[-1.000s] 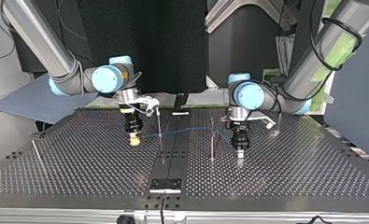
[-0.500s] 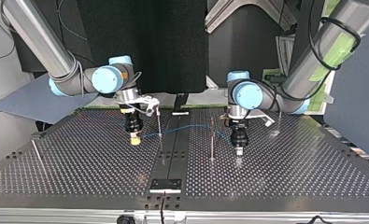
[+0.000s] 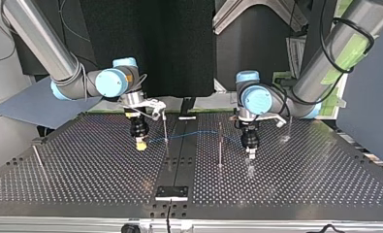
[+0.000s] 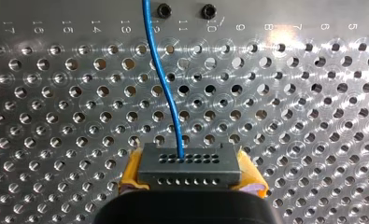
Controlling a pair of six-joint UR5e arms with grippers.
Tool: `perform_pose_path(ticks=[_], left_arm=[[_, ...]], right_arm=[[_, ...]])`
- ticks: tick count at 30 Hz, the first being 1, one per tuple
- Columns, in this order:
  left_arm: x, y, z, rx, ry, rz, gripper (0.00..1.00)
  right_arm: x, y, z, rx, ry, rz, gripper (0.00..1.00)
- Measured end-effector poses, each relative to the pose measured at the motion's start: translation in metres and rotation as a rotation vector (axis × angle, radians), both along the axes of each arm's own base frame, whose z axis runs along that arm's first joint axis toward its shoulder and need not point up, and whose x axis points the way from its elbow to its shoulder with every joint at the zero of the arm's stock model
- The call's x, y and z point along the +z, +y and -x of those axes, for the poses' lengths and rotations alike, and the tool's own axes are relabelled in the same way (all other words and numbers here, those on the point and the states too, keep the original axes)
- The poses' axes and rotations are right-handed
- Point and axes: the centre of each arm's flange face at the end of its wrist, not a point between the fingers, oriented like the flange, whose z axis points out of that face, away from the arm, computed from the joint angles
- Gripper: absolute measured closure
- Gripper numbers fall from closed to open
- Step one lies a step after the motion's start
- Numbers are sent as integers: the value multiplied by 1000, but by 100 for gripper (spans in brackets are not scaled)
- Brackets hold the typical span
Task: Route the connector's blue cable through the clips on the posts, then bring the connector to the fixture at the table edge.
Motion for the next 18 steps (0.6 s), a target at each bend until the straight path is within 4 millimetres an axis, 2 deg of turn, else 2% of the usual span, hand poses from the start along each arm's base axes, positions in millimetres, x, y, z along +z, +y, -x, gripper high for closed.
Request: perform_pose_path(ticks=[11,18], left_arm=[[-6,-3,25,2,58,39,0],[4,-2,41,-35,26,91,0]], right_arm=[[0,1,0,2,2,-3,100],[0,1,0,2,2,-4,100]])
